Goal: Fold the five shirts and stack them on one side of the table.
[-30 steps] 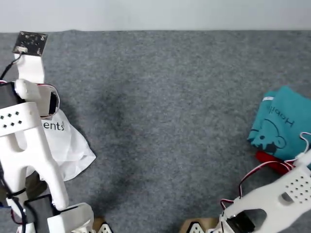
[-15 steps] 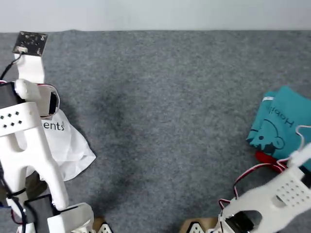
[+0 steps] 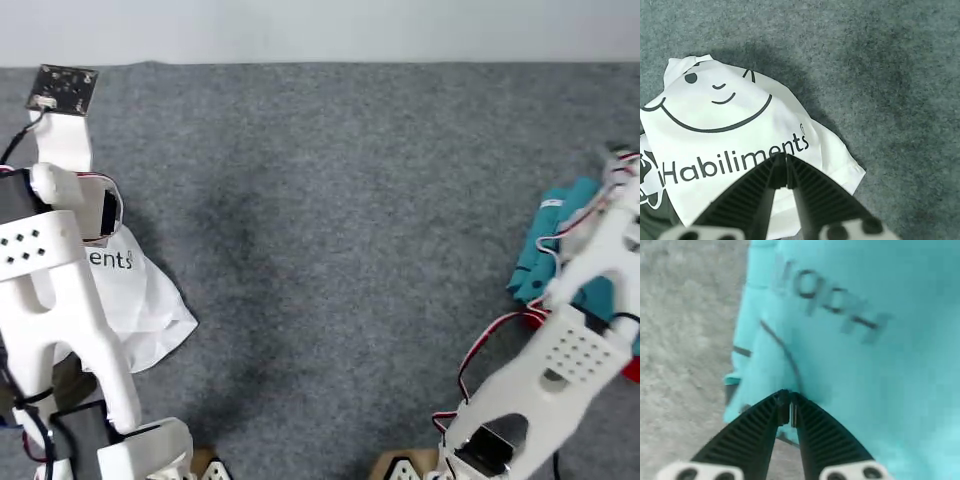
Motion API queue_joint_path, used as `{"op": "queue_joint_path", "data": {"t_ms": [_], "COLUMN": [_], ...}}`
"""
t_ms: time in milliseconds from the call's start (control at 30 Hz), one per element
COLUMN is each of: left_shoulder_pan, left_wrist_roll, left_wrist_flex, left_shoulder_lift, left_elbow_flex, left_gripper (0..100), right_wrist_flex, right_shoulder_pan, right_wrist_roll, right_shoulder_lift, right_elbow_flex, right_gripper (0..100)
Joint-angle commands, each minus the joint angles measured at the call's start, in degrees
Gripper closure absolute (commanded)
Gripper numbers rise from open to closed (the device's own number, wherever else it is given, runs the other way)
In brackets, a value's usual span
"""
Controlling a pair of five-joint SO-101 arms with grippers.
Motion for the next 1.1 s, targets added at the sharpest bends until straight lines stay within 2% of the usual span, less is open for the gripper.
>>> {"op": "queue_joint_path", "data": {"t_ms": [0,167,400,600,833,1067], "left_shoulder_pan": [0.7,0.7,0.7,0.7,0.7,0.7], "left_wrist_roll": [0.2,0.2,0.2,0.2,0.2,0.2], "left_wrist_flex": [1.1,1.1,1.1,1.1,1.1,1.1], "left_shoulder_lift": [-2.1,-2.0,-1.9,-1.9,-1.9,-1.9], "left_elbow_flex": [-0.1,-0.1,-0.1,-0.1,-0.1,0.0], "left_gripper": [100,100,100,100,100,100], "right_wrist_flex": [2.2,2.3,-0.2,-16.1,-35.1,-42.4], "right_shoulder_pan": [-3.2,-5.2,-4.5,-3.1,-2.9,-6.1], "right_wrist_roll": [-2.5,-2.5,-2.5,-2.5,-2.5,-2.5], "right_shoulder_lift": [1.5,2.3,-8.8,-11.5,-1.5,7.6], "right_elbow_flex": [1.3,1.8,0.9,1.0,0.8,0.8], "right_gripper": [99.0,99.0,99.0,99.0,99.0,99.0]}}
